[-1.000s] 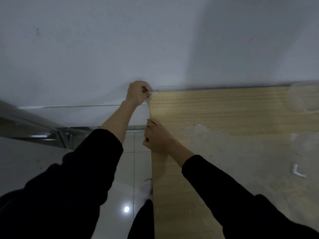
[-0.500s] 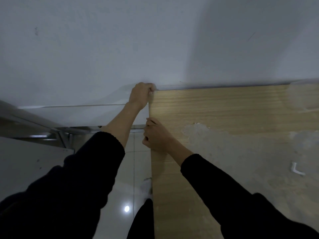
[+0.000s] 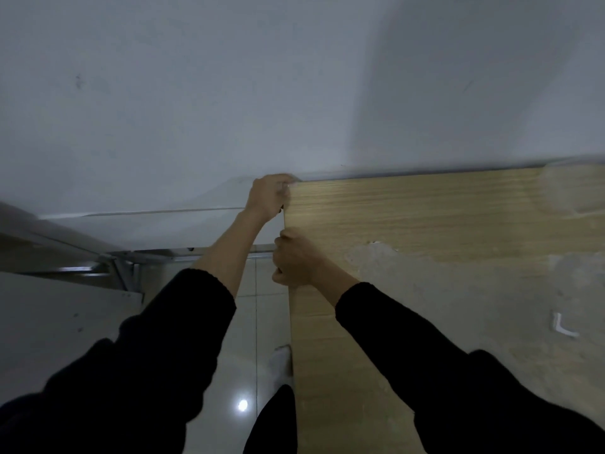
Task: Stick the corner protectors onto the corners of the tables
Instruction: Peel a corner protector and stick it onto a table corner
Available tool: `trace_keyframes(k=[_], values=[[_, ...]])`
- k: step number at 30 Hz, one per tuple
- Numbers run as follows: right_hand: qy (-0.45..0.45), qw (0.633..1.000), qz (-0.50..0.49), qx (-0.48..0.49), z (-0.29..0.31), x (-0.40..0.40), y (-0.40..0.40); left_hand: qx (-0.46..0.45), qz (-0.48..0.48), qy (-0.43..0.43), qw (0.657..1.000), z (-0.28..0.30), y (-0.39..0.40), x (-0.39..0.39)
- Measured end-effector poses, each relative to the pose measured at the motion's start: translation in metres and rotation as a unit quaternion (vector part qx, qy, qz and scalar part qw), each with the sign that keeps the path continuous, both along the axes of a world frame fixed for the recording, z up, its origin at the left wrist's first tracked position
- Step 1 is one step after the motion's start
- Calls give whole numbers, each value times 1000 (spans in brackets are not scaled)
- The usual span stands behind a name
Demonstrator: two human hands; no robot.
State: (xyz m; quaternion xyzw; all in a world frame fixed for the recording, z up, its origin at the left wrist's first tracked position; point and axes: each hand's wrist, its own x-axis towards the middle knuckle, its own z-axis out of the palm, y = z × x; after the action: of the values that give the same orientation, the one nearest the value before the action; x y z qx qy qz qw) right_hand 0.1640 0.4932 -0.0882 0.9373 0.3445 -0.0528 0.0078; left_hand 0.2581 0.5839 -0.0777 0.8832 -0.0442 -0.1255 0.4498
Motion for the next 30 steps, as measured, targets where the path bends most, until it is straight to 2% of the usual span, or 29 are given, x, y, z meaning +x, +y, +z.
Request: trace_keyframes(k=[6,8,10,12,14,17,25,30], values=[[21,996,33,-76,7,6,1,-36,114,-19,993,-4,2,-3],[23,991,33,-124,20,5,3,-27,89,-24,995,-3,3,0],[63,982,82,-160,25,5,3,-24,74,-14,997,-2,2,2],[83,981,103,-144,24,5,3,-42,62,6,997,-1,3,4],[59,983,75,-159,33,4,2,-48,49,18,998,-2,5,8],[75,978,113,-158,25,3,0,-27,10,15,999,0,6,10],[78,979,88,-166,25,5,-1,38,-22,-15,999,6,-3,3],[76,976,83,-185,21,10,-3,47,-24,-11,999,5,-7,3]])
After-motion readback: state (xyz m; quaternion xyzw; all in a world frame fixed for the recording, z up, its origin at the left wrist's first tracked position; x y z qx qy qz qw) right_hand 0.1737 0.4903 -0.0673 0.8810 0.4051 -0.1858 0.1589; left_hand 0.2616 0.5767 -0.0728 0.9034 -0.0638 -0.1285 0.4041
